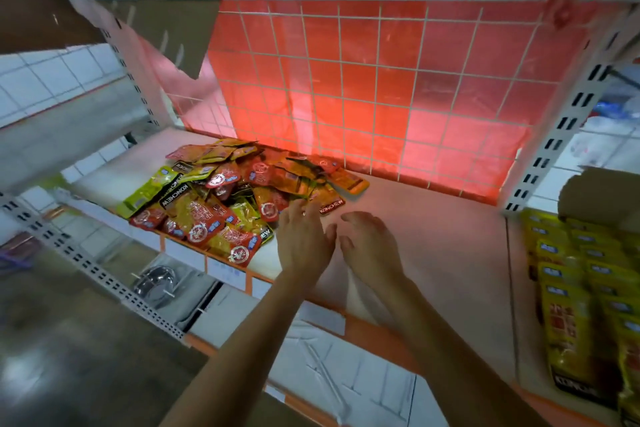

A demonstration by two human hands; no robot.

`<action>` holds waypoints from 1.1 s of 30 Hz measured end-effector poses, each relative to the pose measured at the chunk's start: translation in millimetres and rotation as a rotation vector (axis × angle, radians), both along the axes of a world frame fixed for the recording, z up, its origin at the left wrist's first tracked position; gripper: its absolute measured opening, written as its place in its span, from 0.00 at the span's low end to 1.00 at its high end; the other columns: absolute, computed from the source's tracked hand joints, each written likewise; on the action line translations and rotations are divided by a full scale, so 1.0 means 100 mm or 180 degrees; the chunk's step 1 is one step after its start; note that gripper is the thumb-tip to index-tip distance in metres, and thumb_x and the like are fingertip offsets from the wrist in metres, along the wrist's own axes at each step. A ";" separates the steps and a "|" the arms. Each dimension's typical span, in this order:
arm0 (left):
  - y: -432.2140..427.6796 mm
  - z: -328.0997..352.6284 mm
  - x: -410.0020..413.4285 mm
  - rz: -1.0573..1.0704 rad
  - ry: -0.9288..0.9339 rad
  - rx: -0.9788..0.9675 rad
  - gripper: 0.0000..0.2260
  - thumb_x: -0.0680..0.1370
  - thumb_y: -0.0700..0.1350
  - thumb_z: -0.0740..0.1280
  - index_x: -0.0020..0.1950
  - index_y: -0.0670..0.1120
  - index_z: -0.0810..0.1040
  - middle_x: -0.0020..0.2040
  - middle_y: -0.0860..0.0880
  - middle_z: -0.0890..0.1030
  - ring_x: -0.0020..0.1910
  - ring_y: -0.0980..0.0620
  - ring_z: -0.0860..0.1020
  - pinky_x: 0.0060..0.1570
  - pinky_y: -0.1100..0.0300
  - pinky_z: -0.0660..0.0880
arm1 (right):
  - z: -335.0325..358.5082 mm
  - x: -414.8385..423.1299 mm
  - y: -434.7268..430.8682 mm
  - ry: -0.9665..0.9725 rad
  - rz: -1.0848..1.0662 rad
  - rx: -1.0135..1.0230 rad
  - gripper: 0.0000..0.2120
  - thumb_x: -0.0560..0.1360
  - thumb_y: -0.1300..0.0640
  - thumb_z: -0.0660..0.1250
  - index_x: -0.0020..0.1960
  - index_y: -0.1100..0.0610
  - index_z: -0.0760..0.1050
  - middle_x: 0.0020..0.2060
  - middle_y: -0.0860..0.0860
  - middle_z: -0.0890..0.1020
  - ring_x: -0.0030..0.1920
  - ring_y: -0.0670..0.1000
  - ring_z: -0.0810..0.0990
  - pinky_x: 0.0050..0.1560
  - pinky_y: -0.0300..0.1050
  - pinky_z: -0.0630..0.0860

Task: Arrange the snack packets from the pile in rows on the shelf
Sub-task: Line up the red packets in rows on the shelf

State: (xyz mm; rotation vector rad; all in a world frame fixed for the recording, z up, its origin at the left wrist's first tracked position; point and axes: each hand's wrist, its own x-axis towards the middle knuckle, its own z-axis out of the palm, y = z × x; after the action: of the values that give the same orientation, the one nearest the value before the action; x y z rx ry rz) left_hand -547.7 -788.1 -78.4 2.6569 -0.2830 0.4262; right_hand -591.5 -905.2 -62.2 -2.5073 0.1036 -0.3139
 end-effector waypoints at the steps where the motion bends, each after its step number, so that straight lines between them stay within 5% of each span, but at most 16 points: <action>1: 0.07 -0.02 0.08 0.0126 0.0052 -0.0012 0.19 0.74 0.52 0.68 0.62 0.44 0.75 0.62 0.42 0.74 0.62 0.40 0.71 0.60 0.50 0.67 | 0.00 0.10 0.05 0.0018 0.0045 -0.0020 0.18 0.74 0.60 0.64 0.64 0.57 0.74 0.60 0.55 0.77 0.60 0.57 0.73 0.59 0.46 0.68; 7: 0.42 0.04 0.46 0.0754 -0.0012 -0.0254 0.16 0.74 0.50 0.70 0.55 0.41 0.73 0.55 0.40 0.75 0.56 0.39 0.73 0.57 0.50 0.67 | 0.06 0.74 0.43 -0.0064 0.0181 0.0086 0.20 0.73 0.63 0.63 0.64 0.56 0.71 0.61 0.56 0.75 0.62 0.58 0.72 0.56 0.51 0.72; 11: 0.55 0.16 0.62 0.0951 0.0378 -0.0542 0.23 0.74 0.48 0.71 0.64 0.40 0.68 0.57 0.37 0.73 0.55 0.37 0.73 0.54 0.49 0.70 | 0.02 1.15 0.68 -0.0066 0.0530 0.0069 0.31 0.71 0.63 0.65 0.73 0.57 0.63 0.69 0.58 0.69 0.68 0.59 0.69 0.65 0.51 0.68; 15: 0.65 0.16 0.70 0.0707 0.0556 -0.0743 0.27 0.73 0.43 0.72 0.68 0.41 0.66 0.53 0.37 0.79 0.52 0.37 0.79 0.46 0.52 0.73 | 0.00 1.38 0.80 0.0583 0.0869 -0.0329 0.39 0.72 0.58 0.66 0.77 0.57 0.51 0.75 0.58 0.58 0.74 0.57 0.59 0.72 0.50 0.59; 21: 0.83 0.18 0.67 0.0451 0.0640 -0.1396 0.28 0.71 0.45 0.74 0.68 0.47 0.68 0.50 0.49 0.81 0.47 0.46 0.80 0.46 0.53 0.78 | -0.07 1.35 0.74 0.0322 0.0492 -0.0760 0.23 0.72 0.59 0.64 0.67 0.57 0.70 0.62 0.57 0.73 0.63 0.60 0.70 0.60 0.53 0.70; 26: 0.88 0.19 0.57 0.0455 0.0827 -0.2193 0.21 0.70 0.41 0.73 0.58 0.51 0.69 0.45 0.55 0.77 0.43 0.57 0.79 0.43 0.50 0.80 | -0.01 1.10 0.65 -0.0152 0.0182 0.0436 0.09 0.77 0.58 0.63 0.53 0.61 0.76 0.44 0.59 0.81 0.45 0.60 0.79 0.39 0.48 0.69; 30: 0.84 0.26 0.53 0.0198 0.0628 -0.2192 0.13 0.71 0.40 0.73 0.51 0.48 0.73 0.42 0.57 0.78 0.39 0.62 0.76 0.38 0.63 0.75 | 0.10 0.88 0.48 -0.0213 -0.0095 0.1530 0.05 0.76 0.58 0.65 0.50 0.58 0.76 0.39 0.51 0.81 0.39 0.49 0.78 0.38 0.38 0.70; 33: 0.73 0.36 0.48 -0.0104 0.0710 -0.3000 0.10 0.71 0.34 0.72 0.50 0.44 0.78 0.39 0.50 0.81 0.32 0.60 0.78 0.33 0.65 0.75 | 0.15 0.74 0.26 -0.0081 -0.0307 0.1848 0.05 0.74 0.58 0.67 0.48 0.58 0.76 0.37 0.50 0.80 0.37 0.47 0.77 0.36 0.32 0.69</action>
State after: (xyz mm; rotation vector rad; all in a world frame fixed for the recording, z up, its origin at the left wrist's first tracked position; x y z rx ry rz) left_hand -499.8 -714.7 -42.7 1.7462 -0.0285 0.1737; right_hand -517.8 -878.8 -47.2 -1.9258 0.2654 -0.3031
